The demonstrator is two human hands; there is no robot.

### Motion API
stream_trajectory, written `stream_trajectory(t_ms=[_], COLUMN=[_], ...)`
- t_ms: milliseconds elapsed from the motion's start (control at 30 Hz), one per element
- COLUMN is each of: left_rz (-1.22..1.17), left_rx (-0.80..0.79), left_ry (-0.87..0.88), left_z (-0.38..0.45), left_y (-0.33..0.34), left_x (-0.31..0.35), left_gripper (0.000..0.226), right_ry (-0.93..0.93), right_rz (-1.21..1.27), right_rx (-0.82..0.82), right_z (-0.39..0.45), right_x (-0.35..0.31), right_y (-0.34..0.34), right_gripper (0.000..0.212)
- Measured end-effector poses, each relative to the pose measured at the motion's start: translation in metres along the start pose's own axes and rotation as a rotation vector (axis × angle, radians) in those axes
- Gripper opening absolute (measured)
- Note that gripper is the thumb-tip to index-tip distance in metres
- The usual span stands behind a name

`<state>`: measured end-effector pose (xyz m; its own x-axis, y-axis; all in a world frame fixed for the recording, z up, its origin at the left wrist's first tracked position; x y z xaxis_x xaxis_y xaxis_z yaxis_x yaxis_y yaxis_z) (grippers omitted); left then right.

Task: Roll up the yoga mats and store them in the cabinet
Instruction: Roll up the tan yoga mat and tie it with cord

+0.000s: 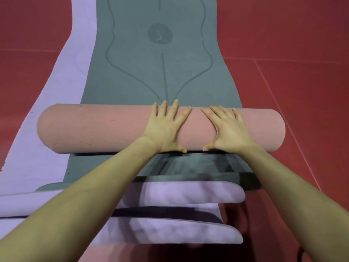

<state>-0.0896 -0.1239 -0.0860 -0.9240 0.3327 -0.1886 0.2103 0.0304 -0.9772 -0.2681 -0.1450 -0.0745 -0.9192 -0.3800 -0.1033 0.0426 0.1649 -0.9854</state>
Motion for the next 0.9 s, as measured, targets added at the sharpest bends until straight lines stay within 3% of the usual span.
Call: stream_trajectory(t_ms=[467,767,900], left_rz=[-0.2,-0.168,-0.185], left_rx=[0.414,0.422,0.342], left_ry=[0.101,0.266,0.316], left_z=[-0.037,-0.093,-0.112], left_y=[-0.037,-0.069,-0.055], left_x=[-0.016,0.014,0.04], left_gripper=[0.103,0.1,0.102], right_ry=[-0.065,0.005,0.047], right_rz=[-0.078,-0.052,-0.033], right_rx=[0.23,0.292,0.258], right_z=[-0.041,-0.128,-0.164], right_x=[-0.027,-0.042,-0.041], right_y=[-0.055,-0.064,-0.042], right_gripper=[0.109,0.108,0.108])
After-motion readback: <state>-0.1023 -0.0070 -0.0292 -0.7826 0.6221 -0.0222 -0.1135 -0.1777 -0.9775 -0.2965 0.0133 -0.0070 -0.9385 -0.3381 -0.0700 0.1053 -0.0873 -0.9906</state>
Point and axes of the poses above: each hand's wrist, its own z-axis towards the middle knuckle, its own y-axis out of the palm, x = y × z, the point moved 4 cm from there along z, towards the middle knuckle, and after that the axes turned 5 degrees about z, right-handed, at the moved point
